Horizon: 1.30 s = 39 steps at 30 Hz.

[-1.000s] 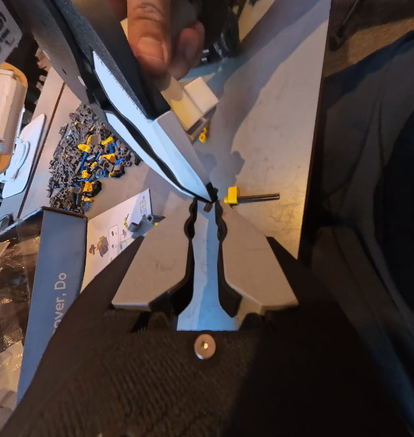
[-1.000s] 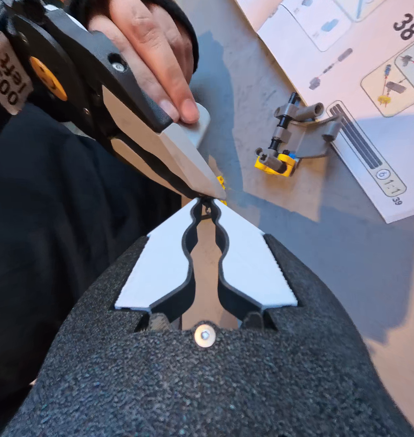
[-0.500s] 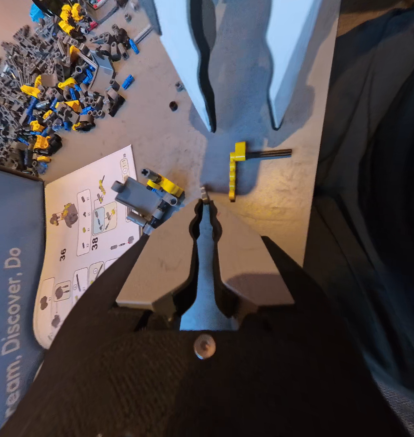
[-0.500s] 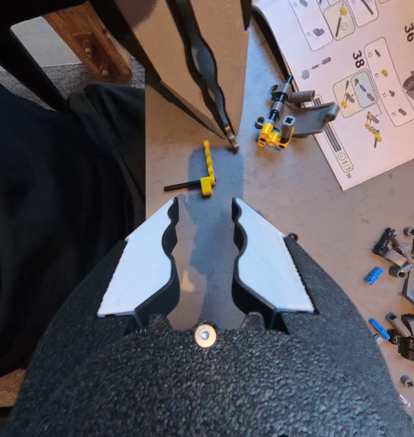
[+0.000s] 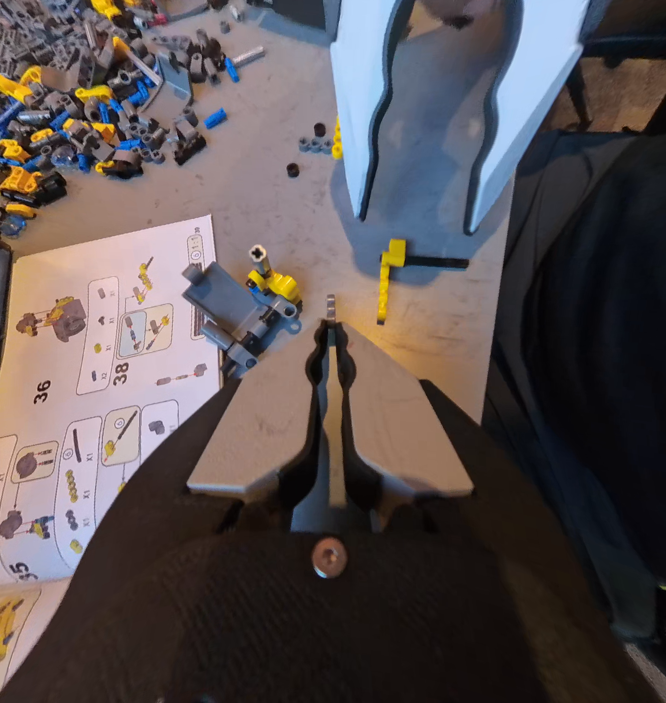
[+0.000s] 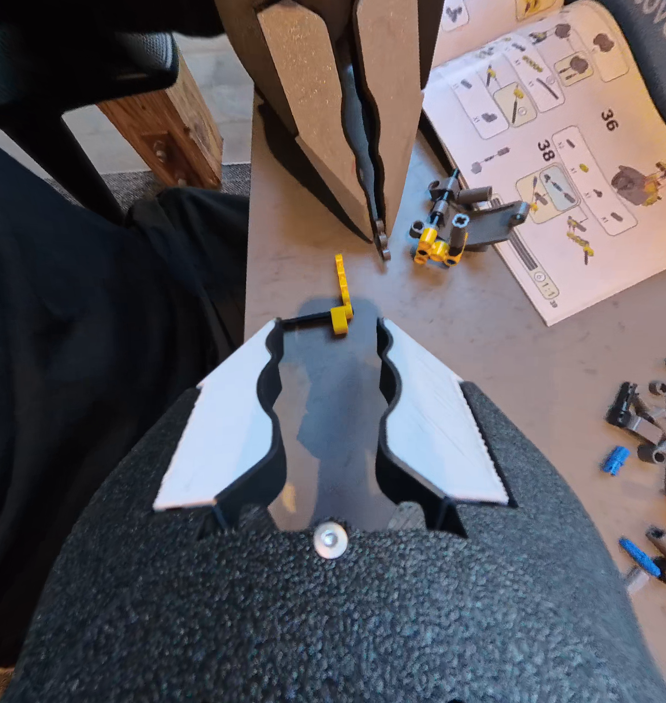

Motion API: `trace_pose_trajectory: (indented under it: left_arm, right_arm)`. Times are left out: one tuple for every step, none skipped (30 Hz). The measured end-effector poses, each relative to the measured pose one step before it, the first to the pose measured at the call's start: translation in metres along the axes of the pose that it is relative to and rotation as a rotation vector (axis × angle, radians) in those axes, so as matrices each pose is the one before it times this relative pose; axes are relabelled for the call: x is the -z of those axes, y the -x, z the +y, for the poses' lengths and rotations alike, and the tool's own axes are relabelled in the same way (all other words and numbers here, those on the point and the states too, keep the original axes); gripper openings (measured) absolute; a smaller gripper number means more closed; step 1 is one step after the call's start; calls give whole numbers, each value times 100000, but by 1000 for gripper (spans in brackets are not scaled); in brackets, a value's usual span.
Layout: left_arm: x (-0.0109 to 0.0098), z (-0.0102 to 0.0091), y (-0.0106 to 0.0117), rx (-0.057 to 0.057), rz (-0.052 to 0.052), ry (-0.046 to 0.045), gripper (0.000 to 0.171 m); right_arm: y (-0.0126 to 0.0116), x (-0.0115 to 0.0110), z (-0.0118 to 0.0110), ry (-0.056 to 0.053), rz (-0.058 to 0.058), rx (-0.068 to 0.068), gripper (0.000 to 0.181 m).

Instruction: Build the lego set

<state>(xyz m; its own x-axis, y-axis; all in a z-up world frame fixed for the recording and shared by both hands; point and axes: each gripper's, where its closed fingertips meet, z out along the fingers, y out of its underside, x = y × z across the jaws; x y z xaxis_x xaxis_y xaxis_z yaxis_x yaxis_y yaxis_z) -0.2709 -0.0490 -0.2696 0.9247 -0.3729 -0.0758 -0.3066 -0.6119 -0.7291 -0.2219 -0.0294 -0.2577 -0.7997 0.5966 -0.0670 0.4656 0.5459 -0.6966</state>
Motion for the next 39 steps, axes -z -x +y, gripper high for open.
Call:
trace_pose_trajectory:
  left_arm:
    - [100, -447, -85, -334, 513, -2693, 2]
    - [59, -439, -292, -909, 1701, -2469, 2]
    - [-16, -364, -350, -1245, 1968, -1837, 2]
    - [-132, -114, -88, -775, 564, -15, 2]
    - [-220, 107, -50, -494, 722, 1443, 2]
    - [-253, 54, 34, -689, 232, 1196, 2]
    - [-214, -69, 81, -1011, -17, 457, 2]
    - [-166, -203, -15, -1109, 679, -242, 2]
    - [-101, -312, 9, -865, 326, -797, 2]
    - [-14, -375, 73, -815, -442, -979, 2]
    - [141, -439, 23, -682, -828, -1129, 2]
    - [319, -620, -263, -574, -376, -2297, 2]
    - [427, -742, -518, -264, -52, -3329, 2]
    - [439, -752, -570, 409, -728, -3594, 2]
    - [388, -611, -625, 417, -1108, -3429, 2]
    - [333, -289, -372, -544, -2707, -2053, 2]
    - [263, 66, -129, -1298, -3462, -598, 2]
    - [202, 243, -35, -858, -2667, 239, 2]
    - [123, 178, -93, 320, -811, -55, 2]
    - [87, -25, -175, 1326, 587, -1200, 2]
    - [48, -150, -91, 1463, 346, -1952, 2]
    - [21, -103, -9, 636, -77, -1698, 2]
    - [9, -18, 23, -385, -156, -1260, 2]
    - [25, 47, 79, -753, -459, -887, 2]
    - [45, 74, 137, -576, -499, -509, 2]
    - [103, 120, 278, -557, -1213, 125, 2]
    - [169, 153, 339, -819, -1257, 280, 2]
    - [219, 155, 315, -430, -757, 100, 2]
    - [206, 180, 240, 654, 203, -243, 2]
    - [156, 193, 239, 2092, 505, -39, 2]
    - [154, 74, 448, 2665, -909, -205, 2]
    - [125, -5, 549, 2631, -1636, -594, 2]
    - [65, -41, 350, 2655, -412, -711, 2]
    - [6, 13, 206, 2679, 560, -136, 2]
    - [-35, 81, 295, 2593, -215, 381, 2]
    - [-49, 101, 266, 2375, -159, 553, 2]
    - [-53, 60, 61, 1584, 759, 458, 2]
    - [-11, -18, -111, 299, 1167, -140, 2]
    - [31, -108, -73, -333, 379, -807, 2]
  right_arm:
    - [159, -54, -317, -1632, -602, 535, 51]
    - [92, -54, -272, -1565, 341, 1265, 51]
    - [5, -82, -178, -1162, 829, 1229, 53]
    - [22, -95, -58, -579, 346, 448, 57]
    - [8, -116, 37, -93, 159, -189, 59]
    - [-106, -105, 66, -183, 716, -103, 59]
    - [-184, -65, 117, 33, 1016, 86, 57]
    - [-220, -16, 189, 394, 987, 329, 53]
    - [-357, 40, 174, 249, 1528, 318, 47]
    - [-416, 95, 75, -168, 1485, -215, 42]
    - [-339, 155, -84, -704, 706, -1093, 37]
    - [-188, 237, -312, -1421, 102, -1342, 35]
    - [41, 319, -550, -2554, -458, -616, 34]
    - [302, 339, -633, -3208, -1249, 255, 33]
    - [388, 254, -599, -3241, -1402, 590, 30]
    - [350, 134, -454, -2766, -1084, 628, 26]
    - [218, -6, -248, -1916, -428, 655, 25]
    - [97, -101, -81, -1213, 111, 486, 24]
    - [89, -186, 33, -531, -276, 125, 24]
    - [136, -215, 48, -296, -745, 177, 24]
    - [118, -240, -19, -474, -583, 635, 24]
    - [77, -209, -37, -268, -293, 928, 23]
    - [92, -187, -33, 14, -402, 1082, 22]
    - [99, -149, 13, 501, -447, 1143, 21]
    - [-92, -94, 21, 623, 794, 1357, 19]
    - [-281, -8, 2, 396, 1868, 1538, 17]
    - [-357, 60, -30, 214, 2061, 1258, 15]
    - [-387, 123, -53, -282, 1989, 724, 13]
    - [-377, 113, -76, -584, 1620, -1, 12]
    - [-323, 76, -28, -331, 937, -799, 12]
    - [-285, 52, 18, -199, 644, -1151, 12]
    - [-287, 28, -10, -411, 727, -890, 12]
    - [-197, -2, 15, -386, 286, -577, 12]
    - [-275, -58, 76, 202, 611, -822, 12]
    - [-275, -106, 121, 604, 499, -1067, 12]
    - [-167, -141, 29, 146, -235, -1171, 12]
    - [-74, -149, -80, -254, -729, -1074, 13]
    - [33, -168, -120, -225, -1204, -610, 13]
    - [43, -164, -125, -30, -1115, -77, 13]
